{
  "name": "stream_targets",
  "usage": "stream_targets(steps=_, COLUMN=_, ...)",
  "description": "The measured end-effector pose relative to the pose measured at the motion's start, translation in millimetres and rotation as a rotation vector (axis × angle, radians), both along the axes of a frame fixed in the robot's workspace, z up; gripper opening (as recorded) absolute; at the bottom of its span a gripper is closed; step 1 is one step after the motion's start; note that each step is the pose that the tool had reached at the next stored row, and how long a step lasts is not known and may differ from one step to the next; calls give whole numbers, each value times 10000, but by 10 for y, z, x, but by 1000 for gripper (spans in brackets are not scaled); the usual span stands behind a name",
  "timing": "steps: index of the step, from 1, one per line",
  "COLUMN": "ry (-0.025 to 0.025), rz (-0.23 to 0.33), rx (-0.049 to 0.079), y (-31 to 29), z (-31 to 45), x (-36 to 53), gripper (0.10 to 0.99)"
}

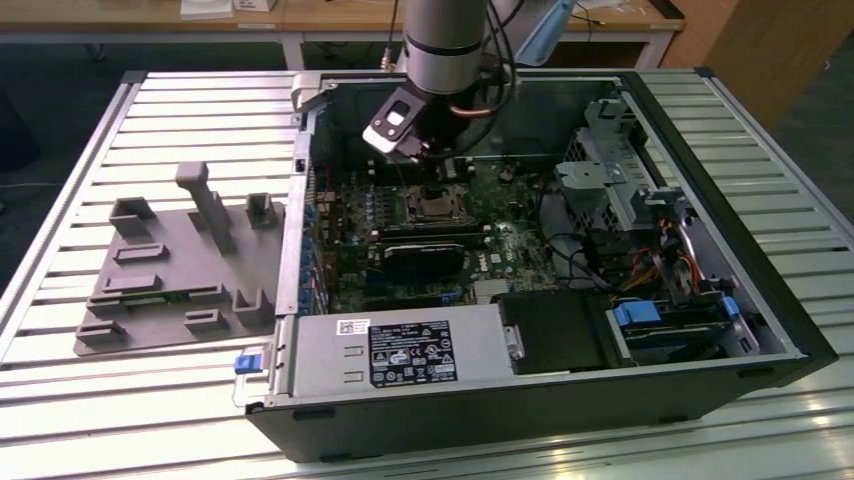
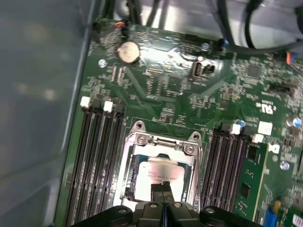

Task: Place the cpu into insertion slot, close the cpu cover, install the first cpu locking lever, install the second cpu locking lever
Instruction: 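Close the cpu cover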

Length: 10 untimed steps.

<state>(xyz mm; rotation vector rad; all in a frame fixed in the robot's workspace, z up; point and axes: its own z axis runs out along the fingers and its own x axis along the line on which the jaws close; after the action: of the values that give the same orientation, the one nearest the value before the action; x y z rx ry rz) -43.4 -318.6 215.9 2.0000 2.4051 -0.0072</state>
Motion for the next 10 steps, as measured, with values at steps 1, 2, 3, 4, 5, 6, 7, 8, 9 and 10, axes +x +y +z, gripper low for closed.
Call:
stream_targets(steps=1, ry=0, rz=179, rx=0, y=0, z=-1, x=0, gripper=102)
stream_targets(steps=2, ry=0, rz=360, rx=0, y=0, z=-2, x=0, gripper=102)
stream_targets(steps=3, ry=0, rz=538, rx=0, y=0, z=-2, x=0, gripper=102)
stream_targets(steps=4, ry=0, rz=713, rx=0, y=0, z=-3, x=0, gripper=102)
stream_targets(steps=5, ry=0, rz=900, rx=0, y=0, z=-4, x=0, gripper=102)
stream_targets(steps=6, ry=0, rz=1073, rx=-1, y=0, z=-5, x=0, gripper=102)
stream_targets(steps=7, ry=0, rz=1250, rx=0, y=0, z=-5, x=0, gripper=102)
stream_targets(steps=8, ry=0, rz=1429, rx=0, y=0, z=-6, x=0, gripper=102)
stream_targets(steps=9, ry=0, rz=1610, rx=0, y=0, z=-7, x=0, gripper=102)
stream_targets(steps=10, ry=0, rz=1789, rx=0, y=0, z=-8, x=0, gripper=102)
